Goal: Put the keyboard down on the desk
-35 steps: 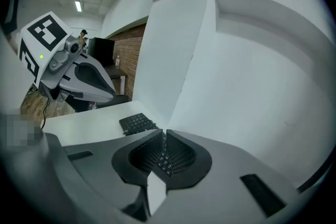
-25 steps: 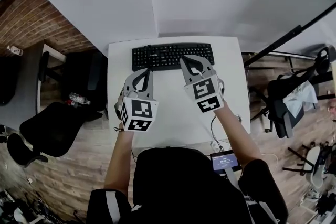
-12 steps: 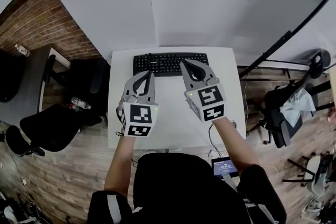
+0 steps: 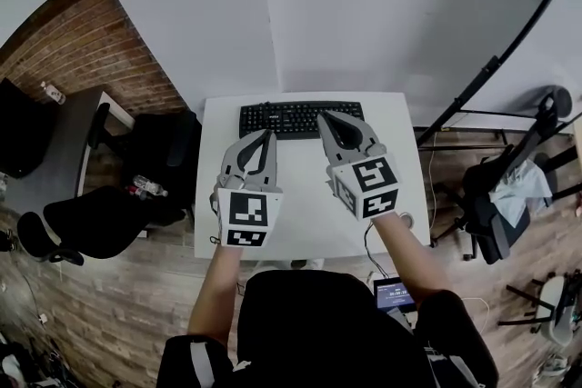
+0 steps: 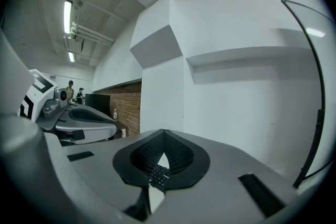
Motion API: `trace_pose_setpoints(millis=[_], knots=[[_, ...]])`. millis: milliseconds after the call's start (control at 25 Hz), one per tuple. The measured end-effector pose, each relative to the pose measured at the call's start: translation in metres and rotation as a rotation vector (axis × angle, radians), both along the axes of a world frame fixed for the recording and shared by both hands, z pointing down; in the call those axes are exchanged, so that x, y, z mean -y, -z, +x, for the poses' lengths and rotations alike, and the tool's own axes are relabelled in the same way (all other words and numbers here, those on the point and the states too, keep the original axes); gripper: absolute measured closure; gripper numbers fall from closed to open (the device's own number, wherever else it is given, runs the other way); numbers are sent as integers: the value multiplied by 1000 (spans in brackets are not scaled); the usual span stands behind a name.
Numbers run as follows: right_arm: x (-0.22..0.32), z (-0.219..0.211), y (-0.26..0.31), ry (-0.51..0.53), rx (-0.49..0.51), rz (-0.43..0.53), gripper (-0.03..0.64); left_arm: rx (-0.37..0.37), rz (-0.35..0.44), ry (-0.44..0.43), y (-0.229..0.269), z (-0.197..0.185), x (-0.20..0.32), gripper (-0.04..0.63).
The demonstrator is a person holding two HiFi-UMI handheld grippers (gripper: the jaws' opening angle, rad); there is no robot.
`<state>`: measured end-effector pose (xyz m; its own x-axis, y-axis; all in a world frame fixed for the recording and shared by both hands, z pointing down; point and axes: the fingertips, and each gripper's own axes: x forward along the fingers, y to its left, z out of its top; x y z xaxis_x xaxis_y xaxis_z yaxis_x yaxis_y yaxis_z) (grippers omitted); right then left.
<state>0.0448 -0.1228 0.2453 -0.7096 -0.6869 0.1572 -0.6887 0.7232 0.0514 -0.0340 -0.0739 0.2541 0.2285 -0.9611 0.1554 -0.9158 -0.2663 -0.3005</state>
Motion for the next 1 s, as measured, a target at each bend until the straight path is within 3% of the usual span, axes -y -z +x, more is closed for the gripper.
trace_pose_setpoints(millis=[320,1000], knots=[[-8,7,15,-20,34,30,575,-49,31,4,18,1,-7,583],[0,15,23,-16,64,48,577,-31,69,20,31,10,2,583]])
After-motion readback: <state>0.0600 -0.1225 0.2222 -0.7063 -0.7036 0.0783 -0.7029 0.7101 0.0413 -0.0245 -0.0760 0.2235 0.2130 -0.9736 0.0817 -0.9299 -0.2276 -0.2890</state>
